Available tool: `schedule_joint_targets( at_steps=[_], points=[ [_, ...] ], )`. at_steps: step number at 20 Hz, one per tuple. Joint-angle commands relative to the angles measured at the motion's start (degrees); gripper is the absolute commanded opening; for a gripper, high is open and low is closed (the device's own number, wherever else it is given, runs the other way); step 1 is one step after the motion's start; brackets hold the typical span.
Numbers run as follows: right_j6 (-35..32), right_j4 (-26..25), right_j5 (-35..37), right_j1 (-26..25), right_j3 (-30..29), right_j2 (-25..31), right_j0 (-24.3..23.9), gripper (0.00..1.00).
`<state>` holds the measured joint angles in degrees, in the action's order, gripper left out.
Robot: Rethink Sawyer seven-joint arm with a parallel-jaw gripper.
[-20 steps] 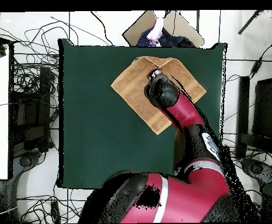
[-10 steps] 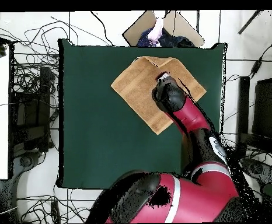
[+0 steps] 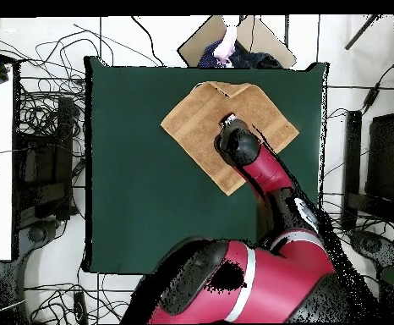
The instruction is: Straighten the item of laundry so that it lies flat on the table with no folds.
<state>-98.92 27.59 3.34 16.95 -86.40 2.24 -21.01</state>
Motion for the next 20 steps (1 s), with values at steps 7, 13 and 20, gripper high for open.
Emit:
schedule_joint_targets(
  at_steps=[7,13,20],
  points=[
    [-9.0,-0.6,12.1,-4.1,-2.9,-2.4,2.7,1.0],
    [-9.6,-1.0,12.5,-4.3,-6.5,-2.2,2.3,1.0],
    [-10.2,-1.7,9.6,-4.4,-12.2,-0.9,1.2,1.0]
  ],
)
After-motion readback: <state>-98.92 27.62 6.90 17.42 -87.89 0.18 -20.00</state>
